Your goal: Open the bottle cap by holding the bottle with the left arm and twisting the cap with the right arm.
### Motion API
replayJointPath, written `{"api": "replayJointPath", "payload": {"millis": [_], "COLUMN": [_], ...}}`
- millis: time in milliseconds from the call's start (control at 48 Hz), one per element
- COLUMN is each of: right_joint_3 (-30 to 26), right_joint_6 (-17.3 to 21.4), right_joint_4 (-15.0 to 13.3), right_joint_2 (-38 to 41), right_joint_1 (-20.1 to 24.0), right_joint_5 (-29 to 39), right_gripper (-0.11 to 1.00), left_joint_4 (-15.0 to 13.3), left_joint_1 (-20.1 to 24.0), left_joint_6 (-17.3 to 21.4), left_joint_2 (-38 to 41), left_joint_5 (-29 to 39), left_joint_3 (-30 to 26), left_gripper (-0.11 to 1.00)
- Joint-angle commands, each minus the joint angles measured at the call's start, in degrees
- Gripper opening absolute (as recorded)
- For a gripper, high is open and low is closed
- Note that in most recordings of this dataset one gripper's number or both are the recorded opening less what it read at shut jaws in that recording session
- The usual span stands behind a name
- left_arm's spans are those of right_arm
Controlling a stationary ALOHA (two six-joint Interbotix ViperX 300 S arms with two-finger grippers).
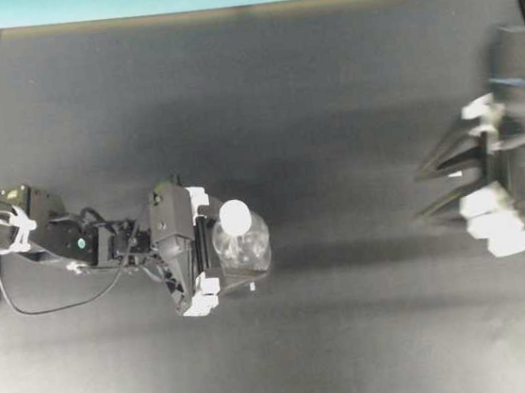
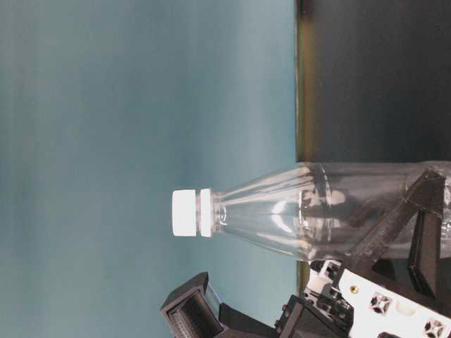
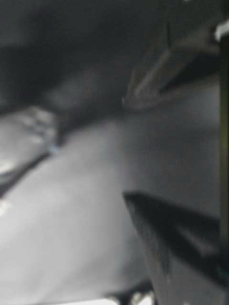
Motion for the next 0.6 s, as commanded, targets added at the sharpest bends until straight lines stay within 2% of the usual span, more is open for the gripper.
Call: {"api": "replayJointPath", "payload": {"millis": [0,42,208,396,584], "right_joint_3": [-9.49,-12.83,-25.58,-38.50,-47.64], "right_joint_6": [3.69,5.63,11.87,12.39,12.57], "right_joint_4": [0.62,0.79,3.34,7.47,7.91], "right_joint_2": [5.10,7.56,17.67,30.23,39.46], "right_joint_1": [-2.55,-3.34,-5.63,-5.71,-5.10], "right_joint_5": [8.17,12.04,22.06,28.48,31.90], "right_gripper": [0.83,0.86,0.82,0.82,0.81], "left_joint_4": [0.18,0.18,0.18,0.18,0.18], "left_joint_1": [-1.05,-1.23,-1.67,-1.85,-2.02], "left_joint_6": [-0.26,-0.26,-0.18,-0.26,-0.35], "left_joint_2": [0.79,0.79,0.79,0.79,0.79], "left_joint_5": [0.53,0.53,0.53,0.35,0.35], "left_joint_3": [0.00,-0.09,-0.18,-0.26,-0.26], "left_gripper": [0.84,0.84,0.84,0.84,0.84]}}
